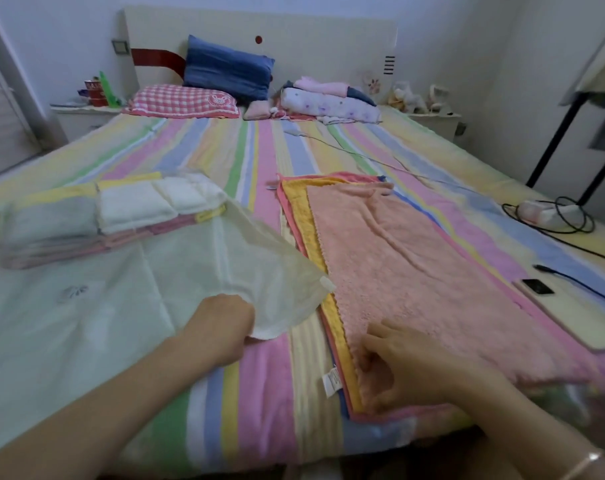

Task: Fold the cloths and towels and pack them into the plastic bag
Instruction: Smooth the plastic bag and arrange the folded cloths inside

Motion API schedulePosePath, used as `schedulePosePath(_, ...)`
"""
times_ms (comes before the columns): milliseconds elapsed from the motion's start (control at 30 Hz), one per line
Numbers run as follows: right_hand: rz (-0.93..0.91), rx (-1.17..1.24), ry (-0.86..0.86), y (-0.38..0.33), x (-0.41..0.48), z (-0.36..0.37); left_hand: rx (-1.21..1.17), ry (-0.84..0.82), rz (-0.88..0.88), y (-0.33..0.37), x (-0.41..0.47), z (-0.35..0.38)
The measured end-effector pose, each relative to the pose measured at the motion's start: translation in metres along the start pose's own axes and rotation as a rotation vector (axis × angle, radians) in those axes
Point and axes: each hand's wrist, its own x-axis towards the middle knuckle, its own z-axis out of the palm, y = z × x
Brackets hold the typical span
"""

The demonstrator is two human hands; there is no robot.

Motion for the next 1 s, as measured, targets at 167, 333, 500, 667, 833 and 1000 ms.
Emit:
schedulePosePath(167,0.068,0.130,-0.035,0.004,0.000,-0.003,0.050,-0.322,-0.011,0.000,-0.019,-0.037)
schedulePosePath(333,0.238,0.483,0.122,-0.001,-0.004,-0.013,-0.178,0.045,0.096,0.049,-0.012,-0.045)
schedulePosePath(500,0.246,0.501,0.439,-0.009,-0.006,-0.016,-0.638,0.190,0.360,0.092,0.013,-0.049)
schedulePosePath(667,0.327,0.616,0.682,-0.006,-0.016,-0.020,-1.001,0.210,0.359,0.102,0.033,-0.052)
schedulePosePath(833,0.510,0.241,0.558,0.013,-0.028,-0.007,-1.153,0.245,0.339,0.089,0.039,-0.068)
schedulePosePath(1000,0.799,0.146,0.700,0.043,-0.037,0.004,-1.394,0.343,0.165,0.060,0.039,-0.087)
